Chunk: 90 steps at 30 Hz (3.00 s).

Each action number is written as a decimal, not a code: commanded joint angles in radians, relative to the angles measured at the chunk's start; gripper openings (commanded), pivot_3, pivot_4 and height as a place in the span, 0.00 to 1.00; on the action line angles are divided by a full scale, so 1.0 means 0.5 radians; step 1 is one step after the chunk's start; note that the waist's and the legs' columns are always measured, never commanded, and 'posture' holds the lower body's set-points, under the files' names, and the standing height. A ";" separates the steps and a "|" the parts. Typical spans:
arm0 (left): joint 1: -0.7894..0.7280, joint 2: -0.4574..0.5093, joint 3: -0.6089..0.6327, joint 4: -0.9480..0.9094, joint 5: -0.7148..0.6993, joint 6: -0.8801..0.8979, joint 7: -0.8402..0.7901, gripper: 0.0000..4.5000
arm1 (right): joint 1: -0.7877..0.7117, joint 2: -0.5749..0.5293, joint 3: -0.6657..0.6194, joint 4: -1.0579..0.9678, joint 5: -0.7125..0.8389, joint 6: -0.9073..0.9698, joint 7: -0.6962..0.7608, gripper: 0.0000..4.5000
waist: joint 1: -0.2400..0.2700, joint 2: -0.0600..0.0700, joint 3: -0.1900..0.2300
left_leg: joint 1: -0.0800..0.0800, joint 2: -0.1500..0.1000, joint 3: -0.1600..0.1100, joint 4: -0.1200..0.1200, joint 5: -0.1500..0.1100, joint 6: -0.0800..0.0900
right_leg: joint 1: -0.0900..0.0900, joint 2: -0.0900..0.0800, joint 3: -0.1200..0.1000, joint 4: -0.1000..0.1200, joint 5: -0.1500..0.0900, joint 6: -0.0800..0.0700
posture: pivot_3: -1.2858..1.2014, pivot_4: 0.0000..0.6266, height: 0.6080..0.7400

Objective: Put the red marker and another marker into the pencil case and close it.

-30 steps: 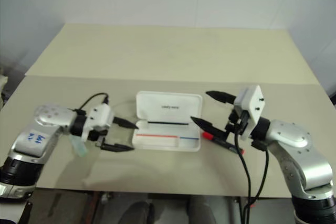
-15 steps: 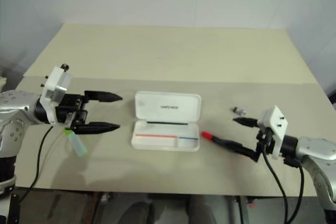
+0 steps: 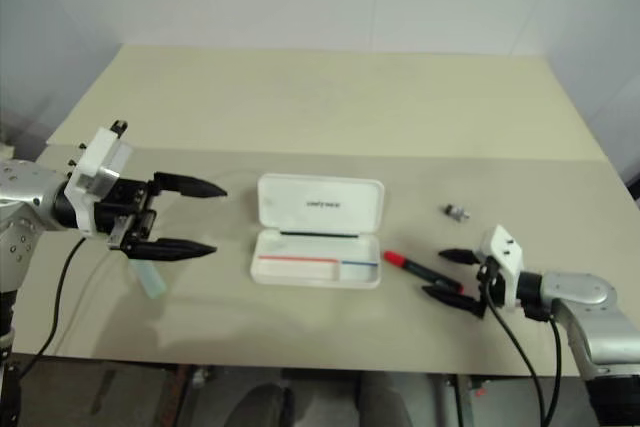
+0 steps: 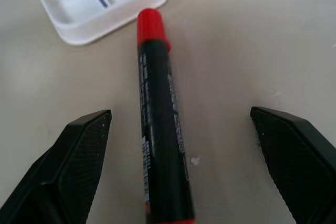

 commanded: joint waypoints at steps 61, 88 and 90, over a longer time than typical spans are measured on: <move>0.313 -0.007 0.128 -0.012 0.095 -0.383 0.183 1.00 | -1.041 0.478 0.782 0.069 -0.272 -0.183 0.238 0.14 | -0.004 -0.001 0.000 | -0.002 0.003 -0.005 -0.002 0.000 0.000 | -0.005 -0.003 -0.003 0.002 -0.001 -0.001 | 0.52 0.24 1.00; 0.281 -0.062 0.098 -0.044 0.098 -0.343 0.248 1.00 | -1.032 0.651 0.614 -0.194 -0.121 0.079 0.108 0.76 | -0.007 -0.001 0.000 | -0.004 0.002 -0.009 -0.004 0.000 -0.001 | -0.007 -0.004 -0.004 0.004 -0.001 -0.001 | 0.52 0.24 1.00; 0.295 -0.065 0.112 -0.056 0.093 -0.333 0.265 1.00 | -1.007 0.642 0.555 -0.325 -0.031 0.184 0.058 0.76 | -0.005 -0.001 0.000 | -0.004 0.003 -0.009 -0.004 -0.001 -0.001 | -0.007 -0.004 -0.004 0.003 -0.001 -0.001 | 0.52 0.24 1.00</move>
